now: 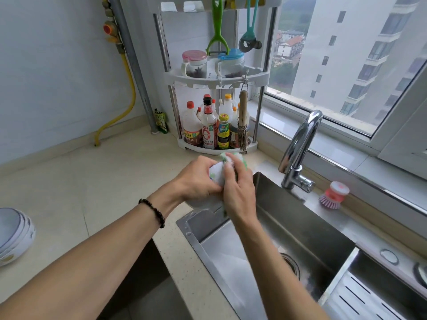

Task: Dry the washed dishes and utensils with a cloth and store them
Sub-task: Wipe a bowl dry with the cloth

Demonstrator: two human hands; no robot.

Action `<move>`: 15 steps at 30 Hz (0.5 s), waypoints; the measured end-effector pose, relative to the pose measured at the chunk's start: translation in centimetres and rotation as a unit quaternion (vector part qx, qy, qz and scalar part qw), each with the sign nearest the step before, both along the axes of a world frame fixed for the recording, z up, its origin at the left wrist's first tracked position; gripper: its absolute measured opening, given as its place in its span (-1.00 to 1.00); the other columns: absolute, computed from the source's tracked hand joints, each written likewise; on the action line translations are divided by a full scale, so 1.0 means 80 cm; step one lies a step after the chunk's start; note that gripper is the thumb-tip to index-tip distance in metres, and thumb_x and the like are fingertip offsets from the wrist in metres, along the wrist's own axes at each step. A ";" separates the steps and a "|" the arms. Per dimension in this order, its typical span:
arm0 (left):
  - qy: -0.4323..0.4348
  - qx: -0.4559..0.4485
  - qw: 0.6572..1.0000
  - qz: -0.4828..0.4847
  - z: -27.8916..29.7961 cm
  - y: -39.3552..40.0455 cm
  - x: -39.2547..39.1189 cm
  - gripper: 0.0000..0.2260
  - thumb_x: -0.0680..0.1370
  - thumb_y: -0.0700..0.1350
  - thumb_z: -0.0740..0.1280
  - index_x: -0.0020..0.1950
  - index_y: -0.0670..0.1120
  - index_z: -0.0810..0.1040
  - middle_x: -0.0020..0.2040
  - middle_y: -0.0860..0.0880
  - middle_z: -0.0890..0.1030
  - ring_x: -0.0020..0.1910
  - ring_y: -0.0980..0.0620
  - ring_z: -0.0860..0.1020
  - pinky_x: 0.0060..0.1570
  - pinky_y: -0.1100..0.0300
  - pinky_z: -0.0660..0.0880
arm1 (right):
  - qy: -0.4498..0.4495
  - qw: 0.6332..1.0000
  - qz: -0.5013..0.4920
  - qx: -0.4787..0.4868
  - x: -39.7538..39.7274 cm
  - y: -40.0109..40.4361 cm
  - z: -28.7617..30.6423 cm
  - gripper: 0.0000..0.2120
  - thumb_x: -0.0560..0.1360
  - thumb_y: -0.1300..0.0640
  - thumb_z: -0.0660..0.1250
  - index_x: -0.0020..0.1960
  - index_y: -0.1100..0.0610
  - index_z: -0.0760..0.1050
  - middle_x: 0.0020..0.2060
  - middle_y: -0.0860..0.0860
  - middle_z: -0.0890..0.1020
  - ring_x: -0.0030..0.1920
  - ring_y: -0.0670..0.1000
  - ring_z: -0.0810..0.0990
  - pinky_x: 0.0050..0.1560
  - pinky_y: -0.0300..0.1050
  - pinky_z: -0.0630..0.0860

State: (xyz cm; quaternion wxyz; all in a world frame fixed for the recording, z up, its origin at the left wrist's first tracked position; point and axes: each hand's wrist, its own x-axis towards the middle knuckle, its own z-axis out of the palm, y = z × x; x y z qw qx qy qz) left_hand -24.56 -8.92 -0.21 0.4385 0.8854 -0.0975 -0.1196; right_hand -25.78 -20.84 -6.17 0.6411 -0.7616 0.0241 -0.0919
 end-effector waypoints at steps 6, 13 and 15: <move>-0.016 -0.069 0.997 0.011 0.006 -0.006 -0.011 -0.69 0.33 -0.24 0.62 0.04 -0.14 0.69 -0.11 -0.04 0.71 -0.19 0.02 0.69 -0.24 0.17 0.62 | 0.154 0.962 -0.005 0.226 0.022 -0.026 0.026 -0.63 0.61 -0.14 0.16 -0.08 -0.01 0.68 -0.03 0.20 0.70 -0.04 0.24 0.71 0.07 0.38 0.59; -0.038 -0.034 0.999 -0.006 0.007 -0.007 -0.008 -0.74 0.35 -0.25 0.59 0.01 -0.15 0.68 -0.17 0.00 0.68 -0.30 0.12 0.65 -0.36 0.30 0.55 | 0.123 0.961 0.008 0.249 0.017 -0.020 0.012 -0.69 0.64 -0.10 0.12 0.07 -0.11 0.64 0.12 0.20 0.66 0.01 0.17 0.69 0.01 0.21 0.64; -0.036 -0.060 0.997 0.016 0.003 -0.004 -0.009 -0.76 0.36 -0.27 0.58 0.00 -0.14 0.68 -0.15 -0.02 0.69 -0.28 0.13 0.65 -0.36 0.25 0.57 | 0.082 0.979 0.031 0.182 0.012 -0.019 0.016 -0.66 0.64 -0.10 0.09 0.20 -0.08 0.60 0.19 0.18 0.61 0.07 0.16 0.66 0.08 0.21 0.64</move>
